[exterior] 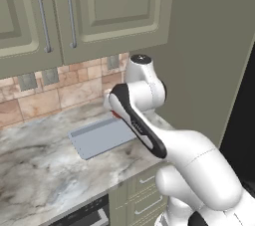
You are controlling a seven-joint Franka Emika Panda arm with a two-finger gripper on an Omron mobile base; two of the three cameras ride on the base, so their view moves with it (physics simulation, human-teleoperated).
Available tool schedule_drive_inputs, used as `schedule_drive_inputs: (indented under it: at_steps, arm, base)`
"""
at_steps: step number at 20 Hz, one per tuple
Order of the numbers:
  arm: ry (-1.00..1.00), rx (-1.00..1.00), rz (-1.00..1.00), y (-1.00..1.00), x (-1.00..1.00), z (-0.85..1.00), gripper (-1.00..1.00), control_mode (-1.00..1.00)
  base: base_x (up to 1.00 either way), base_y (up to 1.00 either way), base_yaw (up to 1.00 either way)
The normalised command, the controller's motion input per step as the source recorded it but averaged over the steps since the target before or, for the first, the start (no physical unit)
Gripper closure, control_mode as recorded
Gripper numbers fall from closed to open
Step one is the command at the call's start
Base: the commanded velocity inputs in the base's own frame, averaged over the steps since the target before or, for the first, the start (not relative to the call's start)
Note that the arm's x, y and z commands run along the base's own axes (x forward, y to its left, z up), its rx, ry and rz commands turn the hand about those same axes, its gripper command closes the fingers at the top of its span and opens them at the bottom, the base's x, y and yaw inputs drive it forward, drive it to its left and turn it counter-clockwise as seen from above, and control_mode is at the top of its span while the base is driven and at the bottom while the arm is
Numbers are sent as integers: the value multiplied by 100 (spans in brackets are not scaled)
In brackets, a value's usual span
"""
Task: Take the fish out of the fridge, briefly rinse it in the sink, and place it on the tray next to the sink.
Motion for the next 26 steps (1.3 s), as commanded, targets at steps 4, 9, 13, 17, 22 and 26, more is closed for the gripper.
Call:
schedule_drive_inputs:
  at_steps: [4,9,13,17,22,26]
  arm:
    - [3,-2,-4,2,62,-59,100,-100]
    - [7,-9,-1,9,32,-84,100,-100]
    - [0,-9,-2,6,30,-52,100,-100]
    - [-1,-8,-5,3,42,-20,100,-100]
    - [-5,-8,-12,18,59,-8,100,-100]
    - [-5,-4,-14,44,64,-8,100,-100]
  base:
    - [0,0,0]
    - [0,0,0]
    - [0,0,0]
    - [0,0,0]
    - [0,0,0]
    - [0,0,0]
